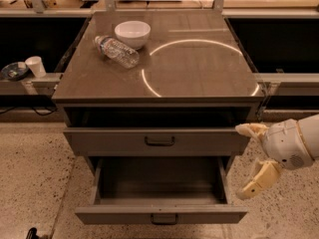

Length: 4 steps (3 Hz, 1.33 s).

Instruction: Close middle drawer

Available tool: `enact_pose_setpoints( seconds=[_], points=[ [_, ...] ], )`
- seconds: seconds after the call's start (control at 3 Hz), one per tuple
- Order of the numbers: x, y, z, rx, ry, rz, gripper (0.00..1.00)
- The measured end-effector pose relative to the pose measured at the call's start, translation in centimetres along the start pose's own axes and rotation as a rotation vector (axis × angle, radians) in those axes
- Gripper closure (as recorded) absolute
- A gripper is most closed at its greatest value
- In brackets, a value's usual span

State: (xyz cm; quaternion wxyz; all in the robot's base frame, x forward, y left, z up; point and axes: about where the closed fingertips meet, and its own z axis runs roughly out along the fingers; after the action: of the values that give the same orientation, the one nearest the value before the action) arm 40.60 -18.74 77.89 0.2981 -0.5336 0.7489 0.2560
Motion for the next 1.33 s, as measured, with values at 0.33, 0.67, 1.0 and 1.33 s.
enact_pose_setpoints(
  seconds=[0.33,0.67,1.0,1.33],
  points=[
    [0.3,-0.3,1.2,-0.009,0.003,0.009,0.00],
    [1.1,1.6,4.5,0.001,-0.069,-0.003,0.00],
    [3.4,5.3,10.2,0.026,-0.137,-0.085,0.00],
    [4.3,5.5,13.5,0.070,-0.278,-0.145,0.00]
  ],
)
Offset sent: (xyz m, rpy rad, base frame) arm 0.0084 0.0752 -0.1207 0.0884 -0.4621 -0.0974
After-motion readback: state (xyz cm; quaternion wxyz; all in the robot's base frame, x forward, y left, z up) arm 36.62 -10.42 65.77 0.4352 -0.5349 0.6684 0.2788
